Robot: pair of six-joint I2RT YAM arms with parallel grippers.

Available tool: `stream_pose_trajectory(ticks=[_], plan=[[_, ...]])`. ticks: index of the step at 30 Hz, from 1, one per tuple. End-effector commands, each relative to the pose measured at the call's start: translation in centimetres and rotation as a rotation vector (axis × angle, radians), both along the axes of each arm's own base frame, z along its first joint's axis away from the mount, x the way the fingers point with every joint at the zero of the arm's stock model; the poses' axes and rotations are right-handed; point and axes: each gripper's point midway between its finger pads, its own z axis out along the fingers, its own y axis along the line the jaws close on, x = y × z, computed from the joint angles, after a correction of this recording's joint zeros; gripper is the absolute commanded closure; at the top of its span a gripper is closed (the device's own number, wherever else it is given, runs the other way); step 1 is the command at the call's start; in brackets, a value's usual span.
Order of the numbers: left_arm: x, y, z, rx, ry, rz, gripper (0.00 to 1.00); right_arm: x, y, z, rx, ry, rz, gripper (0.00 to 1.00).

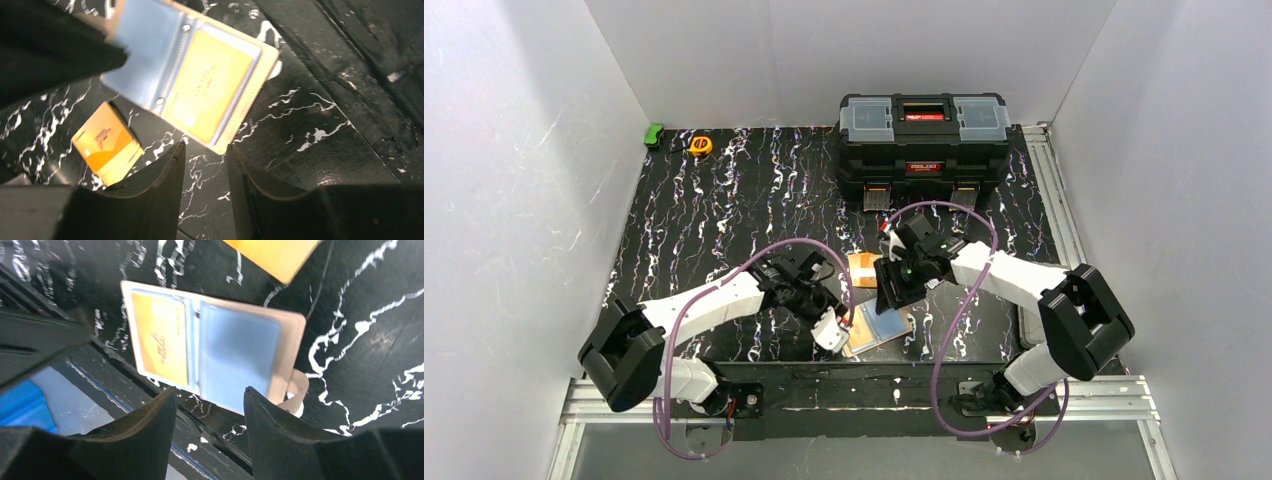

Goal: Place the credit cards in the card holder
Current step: Insert the credit card into the card holder, then pick up the credit card from the center of the board.

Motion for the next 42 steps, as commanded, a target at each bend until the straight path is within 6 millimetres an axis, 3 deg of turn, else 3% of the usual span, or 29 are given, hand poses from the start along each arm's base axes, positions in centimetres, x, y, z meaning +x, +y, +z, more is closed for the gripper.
stream_pose_trajectory(ticks=[1, 8, 11, 14, 19, 21, 24, 25, 26, 27, 28, 30, 31, 33, 34, 37, 41, 42], plan=[[0.6, -0.5, 3.0, -0.013, 0.071, 0.172, 0.64, -0.5, -1.1, -1.1, -0.027, -0.002, -0.043, 0.41], [1.6, 0.9, 4.4, 0.047, 0.118, 0.405, 0.62, -0.5, -2.8, -2.9, -0.068, -0.002, -0.121, 0.43], [1.7, 1.2, 4.8, 0.051, 0.123, 0.450, 0.61, -0.1, -3.2, -2.4, -0.053, -0.014, -0.152, 0.43], [2.2, 0.6, 5.9, 0.006, 0.126, 0.492, 0.59, 1.2, -3.3, 0.0, -0.019, -0.063, -0.171, 0.42], [4.1, -1.4, 8.9, -0.088, 0.128, 0.569, 0.56, 4.9, -3.9, 6.7, 0.144, -0.147, -0.238, 0.32], [5.2, -2.3, 10.4, -0.134, 0.114, 0.590, 0.54, 6.9, -4.9, 9.5, 0.336, -0.100, -0.358, 0.37], [7.0, -3.4, 12.4, -0.188, 0.077, 0.628, 0.52, 8.8, -6.3, 11.7, 0.539, -0.045, -0.440, 0.47], [7.6, -3.7, 13.1, -0.206, 0.065, 0.647, 0.49, 9.1, -6.8, 11.8, 0.556, -0.023, -0.448, 0.54], [8.2, -4.0, 13.8, -0.222, 0.056, 0.664, 0.47, 9.3, -7.4, 11.3, 0.538, -0.012, -0.453, 0.69], [8.6, -4.2, 14.2, -0.232, 0.054, 0.677, 0.45, 9.6, -8.2, 10.4, 0.458, -0.010, -0.488, 0.82], [8.8, -4.5, 14.7, -0.240, 0.058, 0.684, 0.35, 9.7, -9.2, 9.2, 0.355, -0.003, -0.525, 0.87], [9.1, -4.9, 15.3, -0.255, 0.066, 0.700, 0.05, 10.0, -11.4, 7.8, 0.197, -0.026, -0.602, 0.87], [9.2, -5.0, 15.8, -0.271, 0.081, 0.717, 0.02, 10.2, -12.5, 7.6, 0.144, -0.056, -0.641, 0.88], [9.4, -5.4, 16.6, -0.322, 0.120, 0.776, 0.02, 10.6, -14.0, 8.3, 0.114, -0.123, -0.737, 0.91], [9.4, -5.5, 17.0, -0.344, 0.133, 0.783, 0.02, 10.9, -14.8, 8.4, 0.114, -0.140, -0.808, 0.98], [7.8, -5.6, 16.5, -0.304, 0.174, 0.701, 0.02, 10.0, -17.5, 7.3, 0.059, -0.055, -1.049, 0.99], [6.7, -6.2, 15.6, -0.270, 0.190, 0.589, 0.02, 10.1, -16.7, 6.4, 0.181, -0.063, -1.004, 0.99], [7.0, -6.5, 15.5, -0.287, 0.171, 0.570, 0.02, 10.1, -16.9, 6.1, 0.174, -0.068, -1.006, 0.86]])
